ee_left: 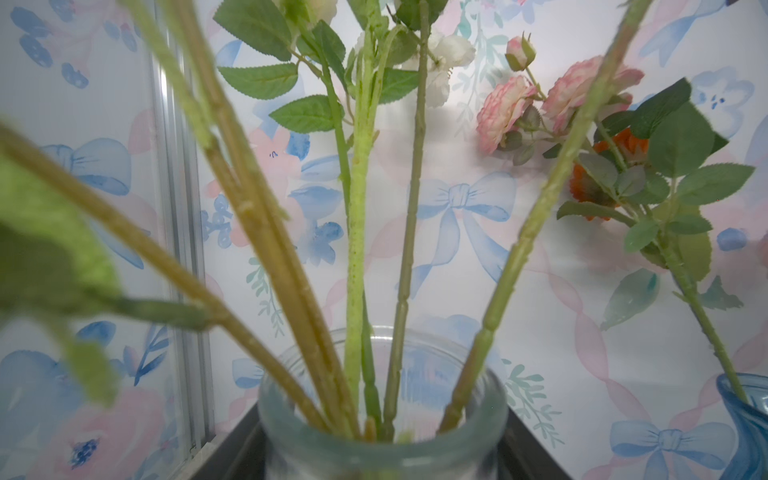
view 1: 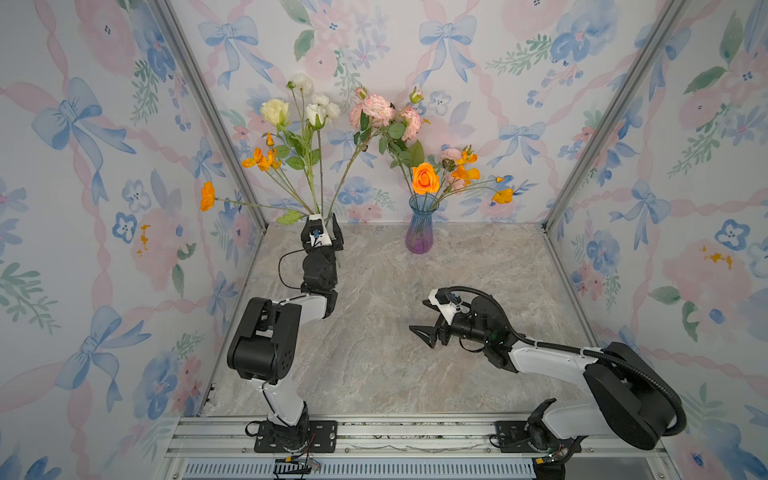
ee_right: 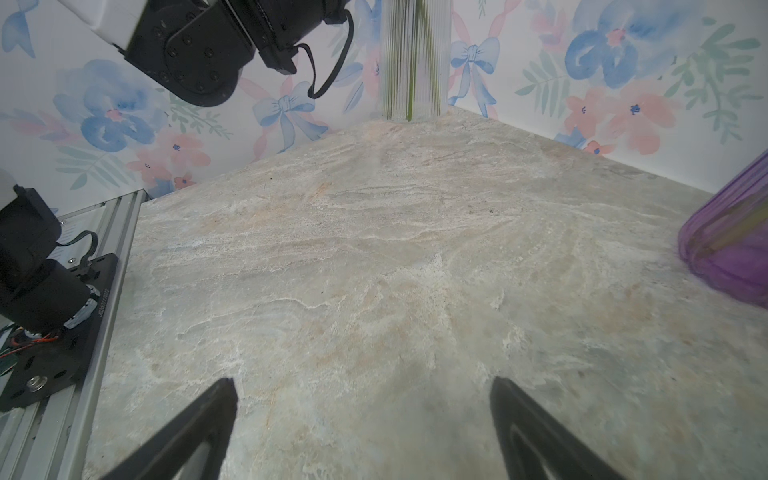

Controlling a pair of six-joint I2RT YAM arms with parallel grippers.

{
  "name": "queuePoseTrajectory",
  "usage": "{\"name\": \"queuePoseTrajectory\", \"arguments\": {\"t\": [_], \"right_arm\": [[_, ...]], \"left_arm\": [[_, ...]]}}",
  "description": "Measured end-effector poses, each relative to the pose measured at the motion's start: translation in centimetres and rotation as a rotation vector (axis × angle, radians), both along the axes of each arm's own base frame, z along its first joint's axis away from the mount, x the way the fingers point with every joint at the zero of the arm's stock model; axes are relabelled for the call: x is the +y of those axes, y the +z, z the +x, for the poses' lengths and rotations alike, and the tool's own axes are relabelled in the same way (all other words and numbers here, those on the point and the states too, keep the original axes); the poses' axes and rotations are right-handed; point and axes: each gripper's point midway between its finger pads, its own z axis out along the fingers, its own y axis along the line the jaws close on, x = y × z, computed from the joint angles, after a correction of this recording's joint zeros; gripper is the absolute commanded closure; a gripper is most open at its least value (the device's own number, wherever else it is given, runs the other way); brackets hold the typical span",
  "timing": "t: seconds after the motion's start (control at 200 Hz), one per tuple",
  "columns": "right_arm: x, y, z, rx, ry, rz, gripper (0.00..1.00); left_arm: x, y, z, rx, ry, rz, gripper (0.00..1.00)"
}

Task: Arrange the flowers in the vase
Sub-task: 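Lower the glass cup onto the table with the left gripper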

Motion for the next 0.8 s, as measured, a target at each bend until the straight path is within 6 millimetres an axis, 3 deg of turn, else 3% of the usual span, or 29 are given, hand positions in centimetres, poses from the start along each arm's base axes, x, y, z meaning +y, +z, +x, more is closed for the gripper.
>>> {"name": "queuePoseTrajectory", "arguments": {"t": [0.19,0.45,0.8], "right_arm": [[0.4,-0.2,0.2,0.010,0.014,0.005,0.03],[0.7,-0.5,0.7,0.036,0.022,0.027,0.03],[0.8,0.0,0.7,0.038,0.032,0.053,0.03]], "left_arm": [[0.0,-3.6,3.0,0.016,0.014,0.007,0.83],[-1.2,-5.7,6.6,-0.003,-0.013,0.014,0.83],[-2.0,-8.5,8.7,0.009,-0.031,0.017,0.83]]}}
